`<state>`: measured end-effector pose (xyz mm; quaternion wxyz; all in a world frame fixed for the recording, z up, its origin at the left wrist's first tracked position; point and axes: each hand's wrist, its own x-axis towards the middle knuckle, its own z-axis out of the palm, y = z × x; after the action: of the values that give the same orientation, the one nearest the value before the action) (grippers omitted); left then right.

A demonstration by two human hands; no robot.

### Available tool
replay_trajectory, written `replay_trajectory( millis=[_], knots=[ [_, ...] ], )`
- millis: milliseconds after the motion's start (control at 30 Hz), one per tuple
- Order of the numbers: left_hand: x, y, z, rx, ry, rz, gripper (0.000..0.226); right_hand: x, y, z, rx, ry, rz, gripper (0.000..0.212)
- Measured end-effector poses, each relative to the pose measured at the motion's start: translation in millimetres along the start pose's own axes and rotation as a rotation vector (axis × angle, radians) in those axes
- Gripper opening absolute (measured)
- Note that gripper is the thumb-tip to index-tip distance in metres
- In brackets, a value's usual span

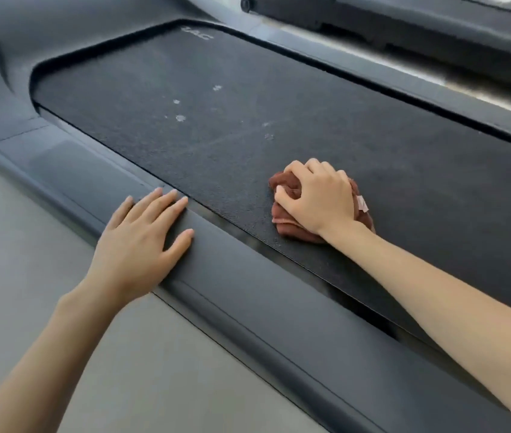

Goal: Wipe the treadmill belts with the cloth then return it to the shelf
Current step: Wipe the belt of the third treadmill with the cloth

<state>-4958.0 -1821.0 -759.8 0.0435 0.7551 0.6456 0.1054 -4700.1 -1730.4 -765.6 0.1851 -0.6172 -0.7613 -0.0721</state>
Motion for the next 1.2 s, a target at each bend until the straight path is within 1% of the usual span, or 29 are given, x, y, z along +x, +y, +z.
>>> replay_trajectory(
  millis=[67, 100, 200, 267, 300, 333, 400, 467, 533, 567, 600, 667, 733, 833, 967, 1033, 1100, 1200],
  knots=[
    [-2, -2, -2, 0.031, -0.031, -0.047, 0.08, 20, -14, 4, 0.031, -0.029, -0.015, 0.029],
    [-4, -1, -2, 0.041, -0.039, -0.065, 0.081, 24, -19, 4, 0.091, -0.05, -0.048, 0.028],
    [-8, 0, 1, 0.048, -0.025, -0.091, 0.079, 9, -21, -15, 0.326, -0.206, -0.269, 0.033],
    [-10, -1, 2, 0.053, -0.016, -0.08, 0.077, -17, -14, -33, 0.335, -0.274, -0.47, 0.037],
    [-11, 0, 3, 0.05, -0.013, -0.067, 0.075, -32, -8, -40, 0.324, -0.277, -0.532, 0.035],
    [-13, 2, 3, 0.041, -0.008, -0.051, 0.072, -46, -1, -46, 0.327, -0.267, -0.549, 0.032],
    [-18, 6, 4, 0.008, 0.01, -0.01, 0.066, -69, 9, -56, 0.399, -0.232, -0.512, 0.025],
    [-23, 9, 4, -0.024, 0.018, 0.054, 0.06, -83, 4, -60, 0.447, -0.22, -0.519, 0.023],
    [-26, 3, 4, -0.033, 0.019, 0.133, 0.054, -83, -17, -55, 0.411, -0.21, -0.545, 0.025],
    [-26, -5, 3, -0.027, 0.026, 0.141, 0.053, -78, -31, -50, 0.383, -0.199, -0.529, 0.026],
    [-25, -16, 1, -0.022, 0.042, 0.112, 0.054, -70, -46, -45, 0.359, -0.183, -0.499, 0.028],
    [-19, -47, -3, -0.04, 0.09, -0.03, 0.06, -46, -77, -31, 0.318, -0.167, -0.441, 0.033],
    [-9, -82, -6, -0.074, 0.099, -0.157, 0.065, -15, -112, -12, 0.262, -0.148, -0.397, 0.035],
    [7, -111, -5, -0.099, 0.102, -0.214, 0.061, 34, -167, 24, 0.236, -0.122, -0.33, 0.032],
    [12, -111, 3, -0.172, 0.185, -0.249, 0.058, 97, -216, 60, 0.192, -0.169, -0.267, 0.036],
    [12, -112, 4, -0.171, 0.195, -0.249, 0.058, 110, -223, 68, 0.173, -0.178, -0.271, 0.038],
    [12, -114, 2, -0.152, 0.176, -0.24, 0.058, 105, -218, 65, 0.175, -0.164, -0.278, 0.037],
    [13, -112, -1, -0.124, 0.152, -0.244, 0.05, 69, -182, 43, 0.166, -0.138, -0.3, 0.034]
  ],
)
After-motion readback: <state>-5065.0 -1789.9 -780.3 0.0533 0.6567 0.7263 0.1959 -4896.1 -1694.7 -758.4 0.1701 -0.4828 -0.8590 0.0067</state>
